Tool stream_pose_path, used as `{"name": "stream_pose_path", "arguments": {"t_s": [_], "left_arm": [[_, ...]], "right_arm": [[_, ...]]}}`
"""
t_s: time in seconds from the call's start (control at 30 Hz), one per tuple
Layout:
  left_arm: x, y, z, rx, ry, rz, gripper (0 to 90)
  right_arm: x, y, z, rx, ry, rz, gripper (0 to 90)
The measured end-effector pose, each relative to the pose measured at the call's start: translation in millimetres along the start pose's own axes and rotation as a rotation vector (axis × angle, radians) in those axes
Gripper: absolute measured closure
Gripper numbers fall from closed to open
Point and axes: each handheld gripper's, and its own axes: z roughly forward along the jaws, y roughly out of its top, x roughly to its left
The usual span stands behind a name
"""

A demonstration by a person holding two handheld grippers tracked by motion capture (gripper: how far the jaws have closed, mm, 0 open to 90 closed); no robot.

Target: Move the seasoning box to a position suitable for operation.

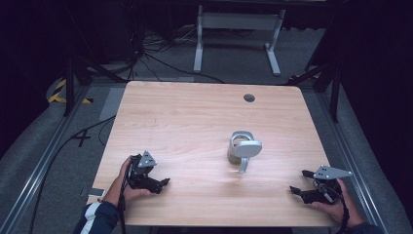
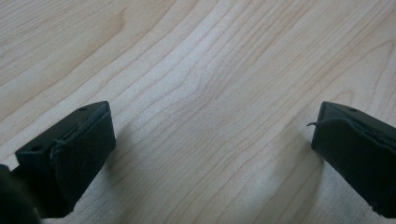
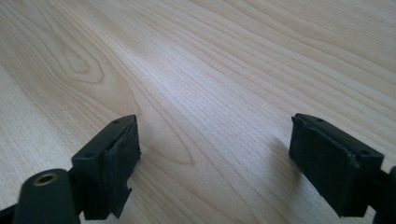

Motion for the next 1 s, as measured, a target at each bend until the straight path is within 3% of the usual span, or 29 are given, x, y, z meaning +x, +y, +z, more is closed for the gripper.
{"name": "stream_pose_path", "arguments": {"t_s": [0.33, 0.37, 0.5, 0.87, 1.0], "left_arm": [[0.1, -1.0, -1.8, 0.01, -0.006, -0.003, 0.4], [0.1, -1.1, -2.2, 0.012, -0.004, -0.001, 0.5], [-0.6, -2.1, -1.7, 0.0, 0.002, -0.006, 0.5], [-0.6, -2.1, -1.8, 0.0, 0.002, -0.007, 0.5], [-0.6, -2.1, -1.8, 0.0, 0.002, -0.007, 0.4]], "right_arm": [[0.4, 1.1, -0.6, 0.008, 0.001, -0.004, 19.2], [0.9, 2.6, -3.3, 0.019, 0.001, -0.004, 30.4], [1.0, 2.1, -4.9, 0.013, 0.008, -0.001, 35.9], [4.1, 5.8, -9.4, 0.023, -0.01, -0.016, 77.0], [6.9, 10.3, -11.4, 0.002, 0.031, -0.037, 86.1]]}}
